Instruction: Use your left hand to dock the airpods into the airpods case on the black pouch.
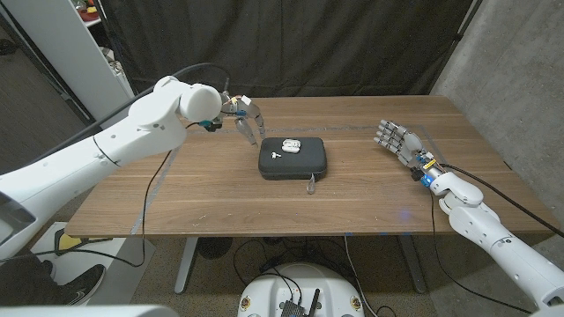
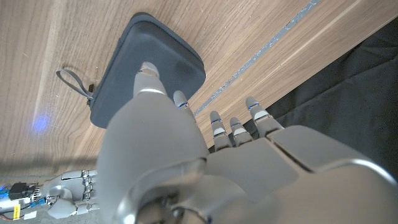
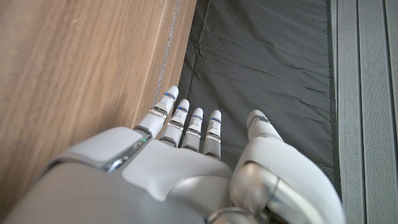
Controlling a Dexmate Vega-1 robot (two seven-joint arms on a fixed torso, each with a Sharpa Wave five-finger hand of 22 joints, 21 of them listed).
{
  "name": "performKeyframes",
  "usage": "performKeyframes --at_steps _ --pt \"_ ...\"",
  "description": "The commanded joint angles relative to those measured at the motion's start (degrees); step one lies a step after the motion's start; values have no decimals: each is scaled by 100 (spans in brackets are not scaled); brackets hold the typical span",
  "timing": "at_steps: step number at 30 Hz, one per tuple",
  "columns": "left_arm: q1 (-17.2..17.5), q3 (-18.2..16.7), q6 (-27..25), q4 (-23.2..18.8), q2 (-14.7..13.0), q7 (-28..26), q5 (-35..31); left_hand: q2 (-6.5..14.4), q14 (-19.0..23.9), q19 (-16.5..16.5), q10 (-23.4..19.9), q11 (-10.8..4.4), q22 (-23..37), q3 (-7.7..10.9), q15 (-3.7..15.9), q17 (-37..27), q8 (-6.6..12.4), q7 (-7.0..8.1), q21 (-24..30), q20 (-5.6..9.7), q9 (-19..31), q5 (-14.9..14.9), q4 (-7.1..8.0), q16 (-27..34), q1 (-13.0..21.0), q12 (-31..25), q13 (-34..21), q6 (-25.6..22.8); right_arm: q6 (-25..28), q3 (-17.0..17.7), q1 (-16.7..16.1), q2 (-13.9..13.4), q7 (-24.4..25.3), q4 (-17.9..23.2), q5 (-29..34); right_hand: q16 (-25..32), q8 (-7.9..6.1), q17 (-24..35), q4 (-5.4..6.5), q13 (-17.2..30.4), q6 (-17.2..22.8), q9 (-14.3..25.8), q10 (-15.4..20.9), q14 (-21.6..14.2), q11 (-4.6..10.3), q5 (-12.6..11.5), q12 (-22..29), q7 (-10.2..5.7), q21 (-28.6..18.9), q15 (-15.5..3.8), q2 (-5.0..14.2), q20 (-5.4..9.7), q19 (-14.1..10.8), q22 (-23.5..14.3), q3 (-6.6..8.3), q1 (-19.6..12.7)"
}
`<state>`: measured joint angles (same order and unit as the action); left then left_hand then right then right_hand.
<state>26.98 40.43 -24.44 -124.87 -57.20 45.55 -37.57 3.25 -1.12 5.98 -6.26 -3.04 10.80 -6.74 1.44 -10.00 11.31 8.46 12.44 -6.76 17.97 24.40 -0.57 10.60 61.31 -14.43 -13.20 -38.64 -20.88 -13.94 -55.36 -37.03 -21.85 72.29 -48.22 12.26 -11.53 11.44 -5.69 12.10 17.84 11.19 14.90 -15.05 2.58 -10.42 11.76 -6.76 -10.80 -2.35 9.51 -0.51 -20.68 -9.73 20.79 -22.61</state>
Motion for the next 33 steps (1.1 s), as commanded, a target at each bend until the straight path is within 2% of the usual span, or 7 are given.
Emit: performKeyframes --at_steps 1,7,17,21,22,24,33 --pt "504 -14 -204 30 278 -291 -532 35 51 13 -58 8 33 -49 14 -26 52 -38 38 -16 26 40 -9 35 -30 -37 -15 -80 -83 49 -44 -22 -127 -88 -38 33 7 20 -33 36 21 17 18 23 -31 -34 12 -8 -12 -459 7 -44 -5 -15 23 -26" --pt "552 69 -141 182 552 -510 -682 71 114 36 -132 -15 36 -57 32 -26 110 -70 47 -15 44 43 -5 51 -13 -71 -25 -191 -114 98 -110 -21 -208 -134 -117 39 3 23 -37 36 33 17 31 19 -26 -34 18 -56 -16 -461 9 -43 -8 -15 25 -26" --pt "873 160 -454 189 790 -874 -1168 149 218 89 -272 -79 42 -65 95 -22 225 -141 66 12 88 34 -10 63 41 -134 -44 -440 -239 159 -127 10 -402 -283 -194 46 -1 27 -47 37 47 18 42 18 -29 -35 21 22 -20 -454 5 -50 -11 -16 29 -27" --pt "1000 183 -577 196 878 -1011 -1372 164 278 96 -335 -110 43 -76 149 -21 252 -146 67 24 108 20 -12 75 54 -162 -53 -496 -280 179 -118 29 -456 -353 -215 50 -8 31 -47 38 67 19 49 19 -41 -35 23 -32 -24 -453 5 -50 -17 -16 28 -23" --pt "1039 189 -626 193 903 -1060 -1442 167 292 97 -348 -118 43 -78 148 -21 249 -146 67 19 111 17 -13 78 56 -167 -55 -487 -291 183 -115 36 -469 -372 -219 51 -9 31 -50 38 72 19 48 19 -41 -35 23 -99 -23 -453 5 -49 -13 -16 30 -24" --pt "1092 193 -678 202 951 -1122 -1523 178 334 102 -391 -151 44 -83 164 -20 273 -143 69 30 126 7 -14 85 65 -187 -62 -538 -318 186 -103 48 -512 -420 -222 55 -8 34 -51 38 74 20 49 18 -42 -35 23 -24 -26 -453 3 -54 -20 -16 29 -19" --pt "1297 190 -827 256 1121 -1344 -1749 208 424 136 -481 -173 49 -107 183 -20 290 -171 80 39 181 -32 -16 89 84 -231 -92 -547 -378 239 -175 65 -532 -433 -262 67 -8 39 -48 40 81 21 81 2 -48 -33 34 11 -30 -456 -1 -53 -28 -16 24 -4"
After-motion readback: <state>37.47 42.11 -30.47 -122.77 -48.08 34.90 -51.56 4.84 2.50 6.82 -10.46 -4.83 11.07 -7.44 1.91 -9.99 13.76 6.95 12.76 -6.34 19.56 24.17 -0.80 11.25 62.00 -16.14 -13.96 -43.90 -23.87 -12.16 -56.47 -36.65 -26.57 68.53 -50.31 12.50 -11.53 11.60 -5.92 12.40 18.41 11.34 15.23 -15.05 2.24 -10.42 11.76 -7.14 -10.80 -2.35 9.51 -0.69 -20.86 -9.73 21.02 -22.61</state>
